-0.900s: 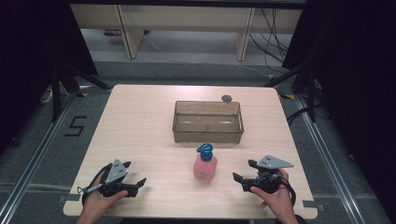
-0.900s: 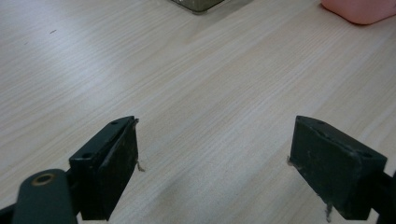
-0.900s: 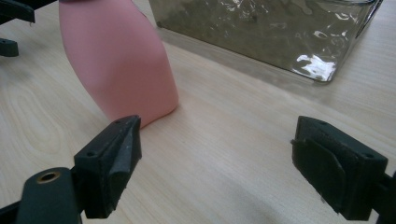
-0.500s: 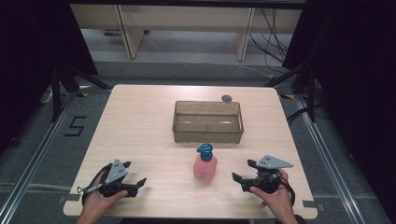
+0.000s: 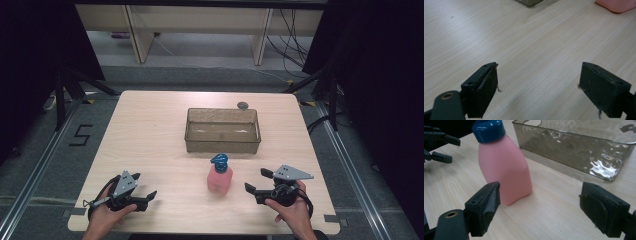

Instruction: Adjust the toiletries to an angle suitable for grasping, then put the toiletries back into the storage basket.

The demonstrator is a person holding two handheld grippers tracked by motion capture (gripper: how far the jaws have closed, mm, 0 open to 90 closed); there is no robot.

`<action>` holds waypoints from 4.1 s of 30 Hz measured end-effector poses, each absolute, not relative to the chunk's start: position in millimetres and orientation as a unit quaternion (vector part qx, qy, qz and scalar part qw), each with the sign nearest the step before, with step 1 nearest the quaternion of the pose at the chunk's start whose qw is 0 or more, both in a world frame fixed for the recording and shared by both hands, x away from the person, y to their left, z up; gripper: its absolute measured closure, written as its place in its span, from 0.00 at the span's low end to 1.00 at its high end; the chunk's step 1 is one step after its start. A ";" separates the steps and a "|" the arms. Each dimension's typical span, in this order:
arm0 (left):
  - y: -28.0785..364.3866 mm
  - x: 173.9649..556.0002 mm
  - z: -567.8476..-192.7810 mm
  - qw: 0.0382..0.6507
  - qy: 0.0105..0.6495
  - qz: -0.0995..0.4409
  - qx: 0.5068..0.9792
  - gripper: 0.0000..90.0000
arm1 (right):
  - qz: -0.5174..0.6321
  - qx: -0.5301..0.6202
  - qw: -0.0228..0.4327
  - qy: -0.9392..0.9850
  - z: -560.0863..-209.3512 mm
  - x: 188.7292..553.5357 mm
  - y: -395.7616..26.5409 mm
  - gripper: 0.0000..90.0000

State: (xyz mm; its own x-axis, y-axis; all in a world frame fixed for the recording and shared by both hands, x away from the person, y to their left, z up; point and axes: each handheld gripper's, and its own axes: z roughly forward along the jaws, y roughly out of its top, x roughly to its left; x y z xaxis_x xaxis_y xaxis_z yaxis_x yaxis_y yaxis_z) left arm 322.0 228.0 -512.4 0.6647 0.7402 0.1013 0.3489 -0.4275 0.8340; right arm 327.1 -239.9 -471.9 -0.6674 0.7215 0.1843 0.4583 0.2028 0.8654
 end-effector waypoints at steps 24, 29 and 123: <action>228.3 321.7 -511.9 0.419 0.338 0.234 0.810 0.16 | 0.528 0.342 0.128 0.767 -454.8 325.2 -222.1 0.20; 228.2 321.7 -511.9 0.416 0.338 0.231 0.812 0.16 | 0.531 0.349 0.120 0.762 -452.6 323.0 -215.7 0.20; 229.9 322.3 -509.5 0.428 0.342 0.238 0.802 0.16 | 0.522 0.282 0.136 0.794 -456.5 361.1 -155.5 0.40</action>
State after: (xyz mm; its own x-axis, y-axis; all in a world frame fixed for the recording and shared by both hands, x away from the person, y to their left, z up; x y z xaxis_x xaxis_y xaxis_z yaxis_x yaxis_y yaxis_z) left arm 322.3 229.9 -509.5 0.6526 0.7525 0.0885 0.3455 -0.3995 0.8491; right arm 361.1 -155.5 -456.5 -0.8043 0.5890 0.0784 0.3055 0.2968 0.9048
